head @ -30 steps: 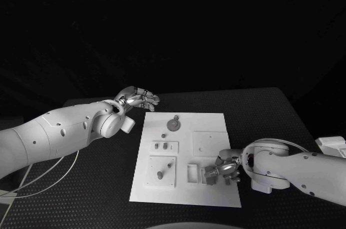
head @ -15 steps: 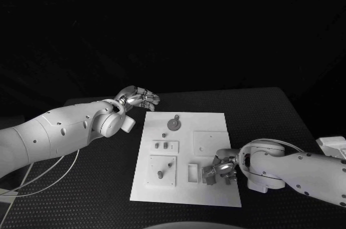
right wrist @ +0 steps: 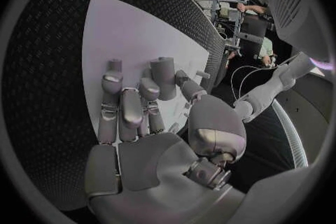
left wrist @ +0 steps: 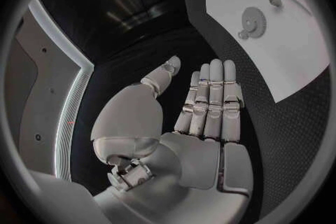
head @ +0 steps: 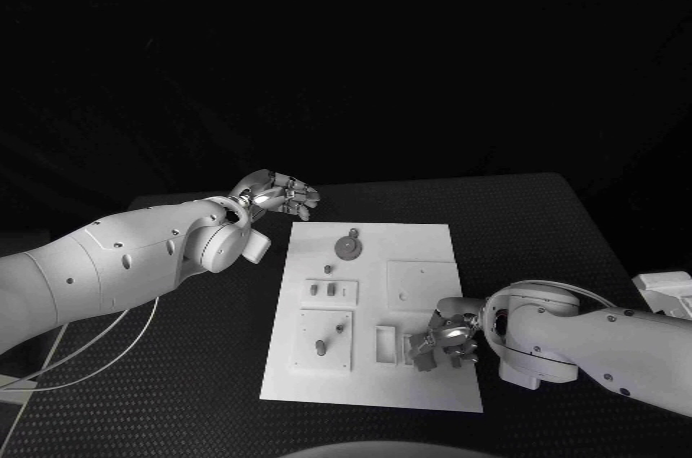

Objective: Assemble the parts on the task board

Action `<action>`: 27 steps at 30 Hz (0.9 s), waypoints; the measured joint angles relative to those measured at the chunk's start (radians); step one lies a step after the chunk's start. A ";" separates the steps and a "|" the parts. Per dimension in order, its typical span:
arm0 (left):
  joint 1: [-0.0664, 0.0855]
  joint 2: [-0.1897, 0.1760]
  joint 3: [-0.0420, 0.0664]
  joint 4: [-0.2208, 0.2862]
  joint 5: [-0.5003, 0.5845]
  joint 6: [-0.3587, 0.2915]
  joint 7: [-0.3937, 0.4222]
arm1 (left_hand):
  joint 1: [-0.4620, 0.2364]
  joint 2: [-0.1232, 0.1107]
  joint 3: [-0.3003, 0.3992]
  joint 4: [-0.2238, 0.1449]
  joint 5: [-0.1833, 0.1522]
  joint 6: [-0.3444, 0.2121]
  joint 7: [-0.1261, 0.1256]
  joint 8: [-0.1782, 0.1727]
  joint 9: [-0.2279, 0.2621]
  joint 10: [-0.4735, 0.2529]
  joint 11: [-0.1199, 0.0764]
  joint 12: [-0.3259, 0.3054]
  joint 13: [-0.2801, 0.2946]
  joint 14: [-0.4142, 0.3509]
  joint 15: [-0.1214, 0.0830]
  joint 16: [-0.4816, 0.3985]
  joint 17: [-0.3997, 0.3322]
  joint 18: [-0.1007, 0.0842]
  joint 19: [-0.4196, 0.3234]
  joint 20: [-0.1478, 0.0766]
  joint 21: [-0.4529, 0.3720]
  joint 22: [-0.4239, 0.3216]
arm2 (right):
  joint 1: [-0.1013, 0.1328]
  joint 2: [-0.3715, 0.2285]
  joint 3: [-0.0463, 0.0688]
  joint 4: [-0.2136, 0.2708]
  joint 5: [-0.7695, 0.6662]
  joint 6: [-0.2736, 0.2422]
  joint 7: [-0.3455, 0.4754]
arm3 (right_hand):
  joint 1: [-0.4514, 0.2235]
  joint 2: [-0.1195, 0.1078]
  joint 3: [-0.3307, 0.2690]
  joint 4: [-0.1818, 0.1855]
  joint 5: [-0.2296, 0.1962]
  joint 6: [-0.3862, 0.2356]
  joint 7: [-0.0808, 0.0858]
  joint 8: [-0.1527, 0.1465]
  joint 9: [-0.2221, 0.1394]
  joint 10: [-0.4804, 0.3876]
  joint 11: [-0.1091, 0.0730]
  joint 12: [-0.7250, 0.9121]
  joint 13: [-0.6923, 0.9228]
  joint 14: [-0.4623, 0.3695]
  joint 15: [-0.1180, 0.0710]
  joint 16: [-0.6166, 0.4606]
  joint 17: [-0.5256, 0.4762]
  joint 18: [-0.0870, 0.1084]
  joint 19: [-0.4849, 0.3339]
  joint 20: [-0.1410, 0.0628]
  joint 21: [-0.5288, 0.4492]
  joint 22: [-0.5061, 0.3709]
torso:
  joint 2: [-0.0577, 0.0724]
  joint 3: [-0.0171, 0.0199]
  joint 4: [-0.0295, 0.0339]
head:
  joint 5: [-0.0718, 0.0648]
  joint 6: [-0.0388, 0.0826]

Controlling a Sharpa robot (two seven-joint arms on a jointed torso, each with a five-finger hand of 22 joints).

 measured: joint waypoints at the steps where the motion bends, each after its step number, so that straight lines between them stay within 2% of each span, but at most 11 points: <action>1: 0.000 0.000 0.000 0.000 0.000 0.000 0.000 | 0.000 0.000 0.000 0.000 0.000 0.000 0.000 0.000 0.000 0.000 0.000 0.000 0.000 0.000 0.000 0.000 0.000 0.000 0.000 0.000 0.000 0.000 | 0.001 -0.006 -0.001 0.009 0.002 -0.007 -0.002 | -0.001 0.001 -0.001 -0.001 0.000 0.000 0.000 0.000 0.000 0.000 0.000 0.000 0.000 0.000 0.000 0.000 0.000 0.000 0.002 0.002 0.000 0.000 | 0.000 -0.0003 0.0000 | 0.000 0.000; 3: 0.000 0.000 0.000 0.000 0.000 0.000 0.000 | 0.000 0.000 0.000 0.000 0.000 0.000 0.000 0.000 0.000 0.000 0.000 0.000 0.000 0.000 0.000 0.000 0.001 0.000 0.000 0.000 0.000 0.000 | 0.008 -0.015 -0.003 0.025 0.011 -0.021 -0.007 | -0.001 0.001 -0.003 -0.003 0.000 0.008 -0.005 0.005 0.000 0.005 -0.005 0.004 0.001 0.003 0.000 0.000 0.002 0.000 0.002 0.002 0.000 0.000 | 0.000 -0.0002 0.0000 | 0.000 0.000; 7: 0.000 0.000 0.000 0.000 0.000 0.000 0.000 | 0.000 0.000 0.000 0.000 0.000 0.000 0.000 0.000 0.000 0.000 0.000 0.000 -0.001 0.000 0.000 0.000 0.001 0.000 0.000 0.000 0.000 0.000 | 0.036 -0.022 -0.001 0.047 0.034 -0.045 -0.013 | -0.001 0.001 -0.003 -0.003 0.000 0.009 -0.003 0.006 0.001 0.005 -0.005 0.004 0.001 0.004 -0.001 0.000 0.002 0.000 0.002 0.002 0.000 0.001 | 0.000 -0.0010 -0.0001 | 0.000 0.001; 13: 0.000 0.001 0.000 0.000 0.000 0.000 0.000 | 0.000 0.000 0.000 0.000 0.000 0.000 0.000 0.000 0.000 0.000 0.000 0.000 -0.001 0.000 0.000 0.000 0.002 0.000 0.000 0.000 0.000 0.000 | 0.066 -0.032 -0.001 0.061 0.063 -0.074 -0.021 | -0.003 0.003 0.003 0.003 0.001 0.018 -0.008 0.006 0.002 0.018 -0.007 0.019 0.007 0.007 0.000 0.000 0.002 0.000 0.002 0.002 0.000 0.001 | 0.000 -0.0010 -0.0004 | -0.001 0.004; 18: 0.000 0.001 0.000 0.000 0.000 0.000 0.000 | 0.000 0.000 0.000 0.000 0.000 0.000 0.000 0.000 0.000 0.000 0.000 0.000 -0.001 0.004 0.004 0.000 0.002 0.000 0.000 0.000 0.000 0.000 | 0.069 -0.015 0.000 0.054 0.085 -0.090 -0.026 | -0.009 0.009 0.007 0.007 0.001 0.022 -0.009 0.006 0.002 0.021 -0.011 0.027 0.010 0.007 0.000 0.003 0.002 0.000 0.003 0.003 0.000 0.001 | 0.000 -0.0010 0.0000 | -0.001 0.006; 27: 0.000 0.006 0.000 0.000 0.000 0.000 -0.001 | 0.000 0.000 0.000 0.000 0.000 0.000 0.000 0.000 0.000 0.000 0.000 0.000 -0.001 0.004 0.004 0.000 0.003 0.000 0.000 0.000 0.000 0.000 | 0.069 0.051 -0.001 0.019 0.127 -0.096 -0.035 | -0.025 0.025 0.013 0.013 0.001 0.029 -0.012 0.005 0.000 0.029 -0.011 0.035 0.014 0.013 -0.002 0.003 0.006 0.000 0.003 0.003 0.000 0.001 | 0.000 -0.0004 0.0000 | -0.002 0.005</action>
